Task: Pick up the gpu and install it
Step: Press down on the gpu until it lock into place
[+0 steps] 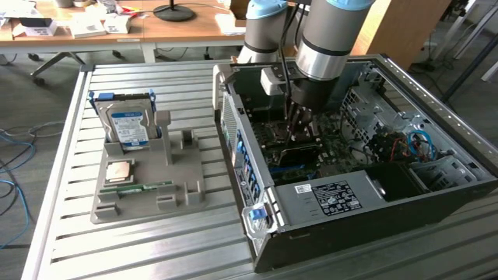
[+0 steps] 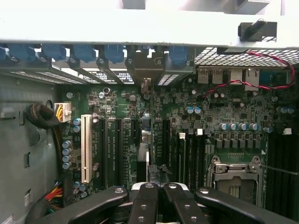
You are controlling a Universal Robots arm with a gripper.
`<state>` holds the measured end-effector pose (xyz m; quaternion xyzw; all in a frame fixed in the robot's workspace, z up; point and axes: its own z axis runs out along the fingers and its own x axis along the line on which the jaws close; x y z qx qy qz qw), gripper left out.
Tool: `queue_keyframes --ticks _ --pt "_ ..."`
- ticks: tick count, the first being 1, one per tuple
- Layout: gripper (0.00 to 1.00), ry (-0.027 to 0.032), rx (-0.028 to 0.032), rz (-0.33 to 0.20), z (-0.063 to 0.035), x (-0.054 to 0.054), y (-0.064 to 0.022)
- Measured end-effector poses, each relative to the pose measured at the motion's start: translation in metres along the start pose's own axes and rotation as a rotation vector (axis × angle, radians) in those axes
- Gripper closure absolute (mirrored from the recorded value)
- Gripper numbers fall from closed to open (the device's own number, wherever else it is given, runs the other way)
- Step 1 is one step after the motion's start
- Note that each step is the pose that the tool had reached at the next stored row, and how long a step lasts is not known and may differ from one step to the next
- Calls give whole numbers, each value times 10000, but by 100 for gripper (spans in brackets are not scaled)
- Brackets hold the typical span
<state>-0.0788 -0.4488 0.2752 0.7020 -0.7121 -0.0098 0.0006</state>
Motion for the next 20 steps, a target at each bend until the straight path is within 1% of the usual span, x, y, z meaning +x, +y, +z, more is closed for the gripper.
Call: queue_keyframes --ticks 4,13,20 --pt "89 0 0 0 2 0 0" --pt "89 -1 0 0 48 1 -1" --pt "89 -3 1 0 56 0 -1"
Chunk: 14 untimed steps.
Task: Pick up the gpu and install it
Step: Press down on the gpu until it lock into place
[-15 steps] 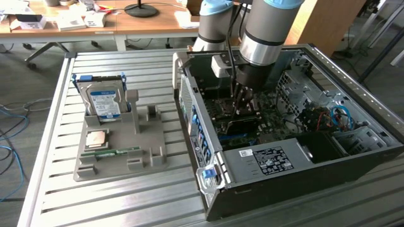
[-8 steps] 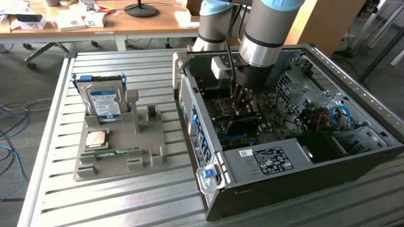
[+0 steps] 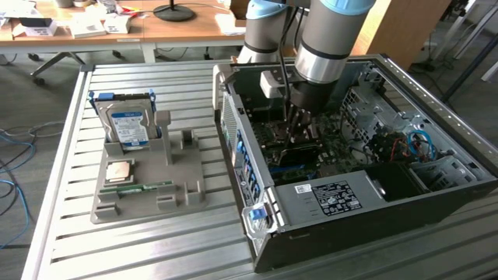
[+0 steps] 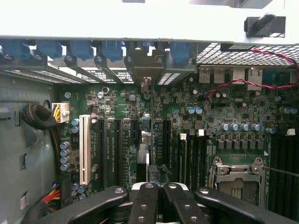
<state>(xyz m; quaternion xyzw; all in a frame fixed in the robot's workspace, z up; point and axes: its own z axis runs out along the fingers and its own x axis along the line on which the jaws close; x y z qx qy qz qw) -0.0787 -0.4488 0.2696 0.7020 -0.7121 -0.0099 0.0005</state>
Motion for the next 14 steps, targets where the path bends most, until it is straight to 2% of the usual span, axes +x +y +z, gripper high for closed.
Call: queue_keyframes --ticks 8,14 --pt "89 -4 -1 0 11 0 1" --pt "89 -99 12 -2 16 2 5"
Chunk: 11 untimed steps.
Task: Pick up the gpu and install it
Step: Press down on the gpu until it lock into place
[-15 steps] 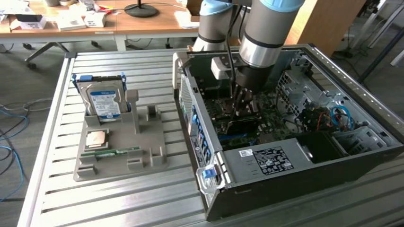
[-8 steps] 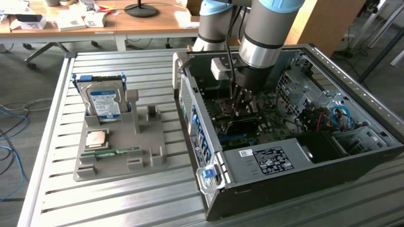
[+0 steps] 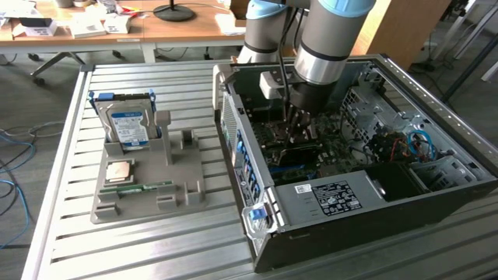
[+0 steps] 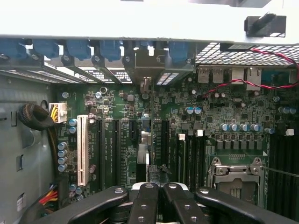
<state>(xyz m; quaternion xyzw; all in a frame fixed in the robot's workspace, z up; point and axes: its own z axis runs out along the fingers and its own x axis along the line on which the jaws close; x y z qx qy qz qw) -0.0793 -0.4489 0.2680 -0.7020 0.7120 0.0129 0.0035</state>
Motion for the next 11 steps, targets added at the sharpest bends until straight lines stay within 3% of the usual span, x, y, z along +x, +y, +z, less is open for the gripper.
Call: queue_keyframes --ticks 11 --pt "89 -97 14 -1 1 12 15"
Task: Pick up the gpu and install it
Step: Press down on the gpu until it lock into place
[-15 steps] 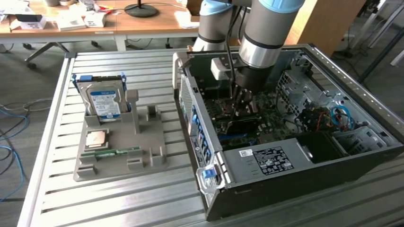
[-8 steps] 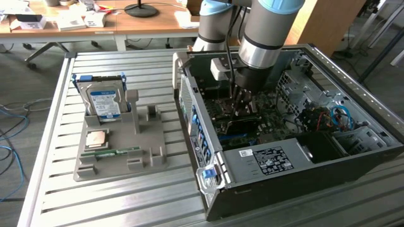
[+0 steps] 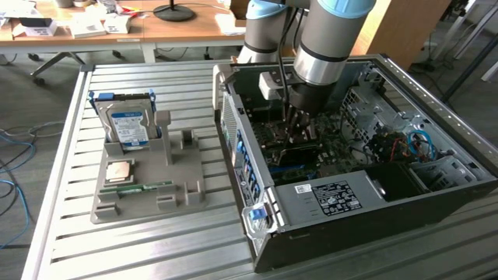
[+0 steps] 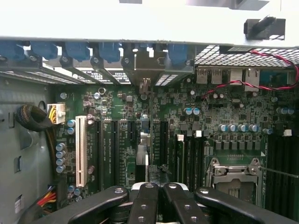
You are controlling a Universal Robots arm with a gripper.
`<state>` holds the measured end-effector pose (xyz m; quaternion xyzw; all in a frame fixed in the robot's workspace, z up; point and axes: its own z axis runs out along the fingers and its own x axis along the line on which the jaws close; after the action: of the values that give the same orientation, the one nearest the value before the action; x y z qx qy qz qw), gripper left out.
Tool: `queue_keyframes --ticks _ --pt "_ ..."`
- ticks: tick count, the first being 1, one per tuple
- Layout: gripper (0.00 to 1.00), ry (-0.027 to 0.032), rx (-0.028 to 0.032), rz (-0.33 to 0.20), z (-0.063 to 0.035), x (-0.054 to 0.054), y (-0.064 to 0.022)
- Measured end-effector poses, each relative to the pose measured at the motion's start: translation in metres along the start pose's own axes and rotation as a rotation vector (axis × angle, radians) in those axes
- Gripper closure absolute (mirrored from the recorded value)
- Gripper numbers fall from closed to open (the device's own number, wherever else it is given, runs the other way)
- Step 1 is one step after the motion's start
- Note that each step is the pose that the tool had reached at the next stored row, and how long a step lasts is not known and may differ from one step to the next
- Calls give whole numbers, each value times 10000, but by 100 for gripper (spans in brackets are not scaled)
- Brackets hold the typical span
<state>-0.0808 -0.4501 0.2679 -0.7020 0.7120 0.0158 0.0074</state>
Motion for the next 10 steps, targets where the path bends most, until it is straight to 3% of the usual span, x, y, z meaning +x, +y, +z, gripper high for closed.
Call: queue_keyframes --ticks 10 --pt "89 -29 4 0 0 15 8"
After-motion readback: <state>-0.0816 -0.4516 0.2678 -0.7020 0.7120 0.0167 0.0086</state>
